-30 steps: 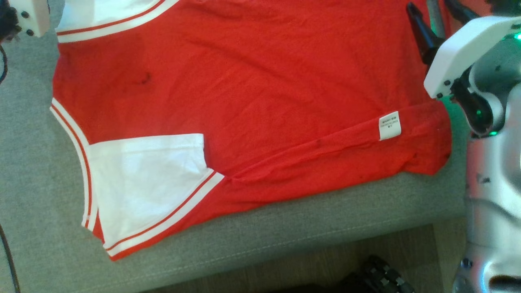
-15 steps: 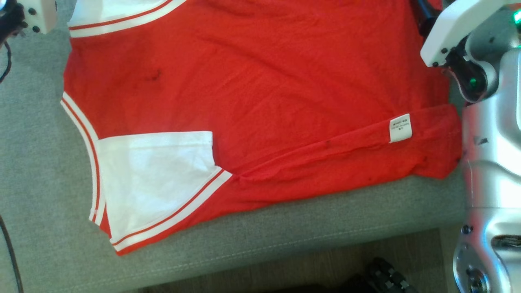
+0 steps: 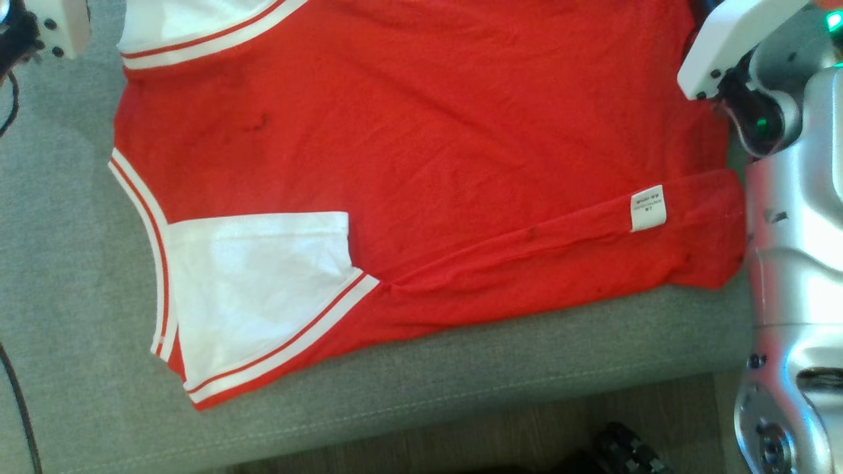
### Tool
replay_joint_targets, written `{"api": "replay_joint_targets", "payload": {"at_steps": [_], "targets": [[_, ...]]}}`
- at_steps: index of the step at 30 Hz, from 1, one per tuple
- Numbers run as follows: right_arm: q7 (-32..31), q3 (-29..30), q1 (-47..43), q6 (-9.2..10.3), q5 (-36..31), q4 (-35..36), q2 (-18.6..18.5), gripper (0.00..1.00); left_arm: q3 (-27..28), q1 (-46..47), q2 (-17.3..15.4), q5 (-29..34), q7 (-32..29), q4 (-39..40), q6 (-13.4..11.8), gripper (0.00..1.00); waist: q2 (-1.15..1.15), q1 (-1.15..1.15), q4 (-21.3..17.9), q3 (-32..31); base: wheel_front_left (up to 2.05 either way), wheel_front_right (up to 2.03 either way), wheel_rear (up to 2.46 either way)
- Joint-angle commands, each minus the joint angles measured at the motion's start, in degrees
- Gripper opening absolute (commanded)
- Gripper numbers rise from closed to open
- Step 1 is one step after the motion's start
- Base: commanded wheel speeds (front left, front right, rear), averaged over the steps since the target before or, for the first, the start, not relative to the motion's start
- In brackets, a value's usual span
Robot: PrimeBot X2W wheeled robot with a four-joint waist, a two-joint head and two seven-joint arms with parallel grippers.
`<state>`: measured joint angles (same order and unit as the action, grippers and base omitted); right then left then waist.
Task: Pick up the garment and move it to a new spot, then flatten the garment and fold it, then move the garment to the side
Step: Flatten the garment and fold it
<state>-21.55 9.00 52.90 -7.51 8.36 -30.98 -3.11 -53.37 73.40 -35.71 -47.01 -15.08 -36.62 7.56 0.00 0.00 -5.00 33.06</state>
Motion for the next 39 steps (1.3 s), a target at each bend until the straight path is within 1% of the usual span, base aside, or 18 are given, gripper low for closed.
{"api": "replay_joint_targets", "payload": {"at_steps": [1, 2, 10, 14, 18, 21, 25, 28, 35, 39], "targets": [[0.8, -0.4, 2.6, 0.02, -0.2, 2.3, 0.2, 0.00, 2.2, 4.2, -3.0, 0.5, 1.8, 0.7, -0.1, 0.00, 0.00, 0.00, 0.2, -0.2, 0.00, 0.00, 0.00], [0.8, -0.4, 2.6, 0.02, -0.2, 2.3, 0.2, 0.00, 2.2, 4.2, -3.0, 0.5, 1.8, 0.7, -0.1, 0.00, 0.00, 0.00, 0.2, -0.2, 0.00, 0.00, 0.00], [4.8, 3.3, 4.9, 0.02, 0.7, 2.8, 0.2, 0.00, 3.2, 6.3, -2.4, 2.5, 11.7, -1.0, -0.2, 0.00, 0.00, 0.00, 1.8, -1.1, 0.00, 0.00, 0.00], [4.5, 4.1, 4.6, 0.02, 1.7, 2.9, 0.2, 0.00, 3.3, 5.9, -1.7, 2.6, 14.6, -1.5, -0.2, 0.00, 0.00, 0.00, 2.8, -1.7, 0.00, 0.00, 0.00], [2.9, 3.6, 2.3, 0.02, 4.0, 4.9, -0.7, 0.00, 3.1, 4.0, -2.1, 2.1, 17.0, 0.8, -0.2, 0.00, 0.00, 0.00, 3.8, -2.6, 0.00, 0.00, 0.00], [2.1, 3.2, -0.6, 0.02, 5.4, 7.9, -2.3, 0.00, 3.0, 1.5, -3.4, 2.1, 18.7, 4.1, -0.7, 0.00, 0.00, 0.00, 4.9, -3.5, 0.00, 0.00, 0.00], [0.3, 3.2, -5.5, 0.02, 7.2, 12.5, -4.0, 0.00, 2.8, -3.2, -5.8, 1.9, 19.9, 10.3, -2.9, 0.00, 0.00, 0.00, 6.2, -4.9, 0.00, 0.00, 0.00], [-1.4, 3.6, -9.3, 0.02, 8.4, 16.2, -4.7, 0.00, 3.2, -7.6, -8.1, 0.6, 20.3, 15.9, -5.1, 0.00, 0.00, 0.00, 7.0, -6.0, 0.00, 0.00, 0.00], [-6.0, 5.1, -18.1, 0.02, 9.5, 24.4, -5.6, 0.00, 3.5, -19.9, -14.8, -2.9, 20.3, 32.1, -12.1, 0.00, 0.00, 0.00, 8.3, -7.9, 0.00, 0.00, 0.00], [-8.1, 7.2, -22.8, 0.02, 9.1, 28.0, -6.2, 0.00, 3.0, -26.8, -18.5, -4.7, 20.0, 40.7, -16.5, 0.00, 0.00, 0.00, 9.0, -8.6, 0.00, 0.00, 0.00]]}}
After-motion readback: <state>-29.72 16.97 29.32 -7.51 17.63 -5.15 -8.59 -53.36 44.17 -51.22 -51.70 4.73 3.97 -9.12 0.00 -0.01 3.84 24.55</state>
